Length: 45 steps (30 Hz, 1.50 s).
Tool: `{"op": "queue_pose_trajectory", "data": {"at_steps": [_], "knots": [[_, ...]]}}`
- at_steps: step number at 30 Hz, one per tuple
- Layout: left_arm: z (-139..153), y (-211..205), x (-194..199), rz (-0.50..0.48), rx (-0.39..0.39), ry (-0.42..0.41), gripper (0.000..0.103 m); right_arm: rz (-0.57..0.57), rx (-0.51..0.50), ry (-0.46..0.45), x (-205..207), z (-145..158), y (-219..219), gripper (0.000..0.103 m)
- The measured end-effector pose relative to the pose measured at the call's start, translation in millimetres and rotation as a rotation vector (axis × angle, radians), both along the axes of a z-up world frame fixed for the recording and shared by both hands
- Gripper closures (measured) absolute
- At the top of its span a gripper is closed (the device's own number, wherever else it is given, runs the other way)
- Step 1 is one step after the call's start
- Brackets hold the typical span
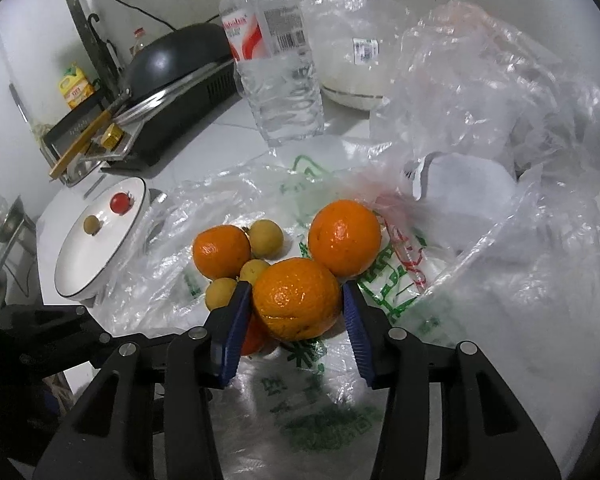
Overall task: Organize fruits
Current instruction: 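Grasp a red tomato with the left gripper while the right gripper grasps an orange, then lift the tomato with the left gripper while the right gripper lifts the orange toward the plate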
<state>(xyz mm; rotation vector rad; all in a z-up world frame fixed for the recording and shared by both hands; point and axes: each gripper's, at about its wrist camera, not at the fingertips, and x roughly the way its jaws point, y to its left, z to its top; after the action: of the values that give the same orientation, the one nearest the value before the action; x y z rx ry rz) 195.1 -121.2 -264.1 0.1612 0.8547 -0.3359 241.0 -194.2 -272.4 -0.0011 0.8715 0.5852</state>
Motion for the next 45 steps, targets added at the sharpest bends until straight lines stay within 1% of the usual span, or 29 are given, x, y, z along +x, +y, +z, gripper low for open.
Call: {"op": "queue_pose_trajectory", "data": {"at_steps": [13, 22, 29, 34, 45], "knots": [[29.1, 9.7, -19.7, 0.005, -0.040, -0.091, 0.074, -0.055, 0.009, -0.072, -25.4, 29.1, -16.3, 0.055], [47.3, 19.5, -37.0, -0.004, -0.050, -0.142, 0.074, -0.080, 0.004, -0.106, -47.7, 46.6, -13.9, 0.055], [54.6, 30.8, -44.9, 0.013, -0.056, -0.164, 0.074, -0.064, 0.007, -0.118, -61.9, 54.5, -2.5, 0.055], [62.9, 38.6, -53.0, 0.022, -0.061, -0.195, 0.074, -0.055, 0.005, -0.136, -67.5, 62.6, 5.0, 0.055], [70.7, 66.8, -64.4, 0.056, -0.067, -0.223, 0.074, -0.021, -0.009, -0.160, -77.7, 73.9, 35.8, 0.055]]}}
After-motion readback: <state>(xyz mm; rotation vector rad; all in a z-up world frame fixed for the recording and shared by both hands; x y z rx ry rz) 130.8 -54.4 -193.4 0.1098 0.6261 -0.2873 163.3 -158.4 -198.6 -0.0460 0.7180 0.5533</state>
